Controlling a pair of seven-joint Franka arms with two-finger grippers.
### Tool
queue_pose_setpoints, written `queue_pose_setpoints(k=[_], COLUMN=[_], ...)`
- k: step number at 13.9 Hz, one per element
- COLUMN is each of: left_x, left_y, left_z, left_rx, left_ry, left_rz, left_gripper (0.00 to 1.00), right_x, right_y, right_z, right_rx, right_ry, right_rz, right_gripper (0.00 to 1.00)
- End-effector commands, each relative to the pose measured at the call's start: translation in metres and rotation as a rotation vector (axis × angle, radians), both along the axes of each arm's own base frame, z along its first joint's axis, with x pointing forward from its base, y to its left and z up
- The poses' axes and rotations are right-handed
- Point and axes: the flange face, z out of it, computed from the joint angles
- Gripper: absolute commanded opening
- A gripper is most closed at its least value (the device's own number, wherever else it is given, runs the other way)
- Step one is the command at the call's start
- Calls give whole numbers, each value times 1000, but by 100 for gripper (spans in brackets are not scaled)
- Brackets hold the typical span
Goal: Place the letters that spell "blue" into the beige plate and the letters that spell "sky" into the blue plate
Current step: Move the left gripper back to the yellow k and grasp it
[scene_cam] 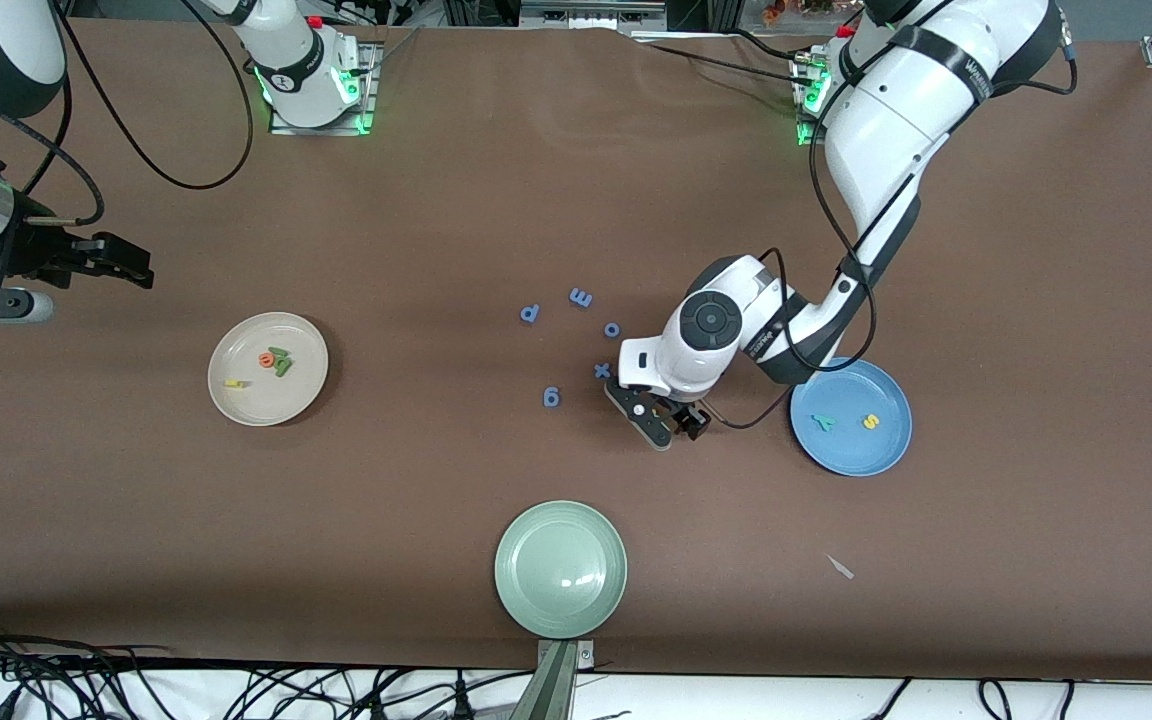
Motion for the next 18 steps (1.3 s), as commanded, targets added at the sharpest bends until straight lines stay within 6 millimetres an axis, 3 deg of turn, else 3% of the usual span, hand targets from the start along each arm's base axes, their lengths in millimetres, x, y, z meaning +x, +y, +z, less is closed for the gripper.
queue_pose_setpoints(k=[1, 3, 5, 9, 13, 15, 18], left_x=[5, 3, 2, 3, 5, 11, 22], left_y=[-5, -8, -9, -9, -8, -3, 17], left_z=[-8, -9, -11, -10, -6, 4, 50], left_rx=[5, 6, 3, 1, 1, 1, 35], left_ry=[-28, -28, -24, -26, -34, -48, -60], left_rz=[-38, -43, -41, -39, -40, -29, -4], left_gripper=[88, 79, 76, 37, 11, 7, 5], right_x=[-2, -2, -2, -2, -2, -2, -2], right_y=[1, 1, 1, 1, 1, 1, 1], right_z=[2, 2, 2, 1, 2, 2, 2], right_rx=[9, 9, 9, 9, 9, 9, 9], right_ry=[-1, -1, -3, 0, 0, 0, 0], right_rz=[0, 0, 0, 3, 0, 2, 2], right_gripper=[100, 100, 100, 100, 100, 100, 100])
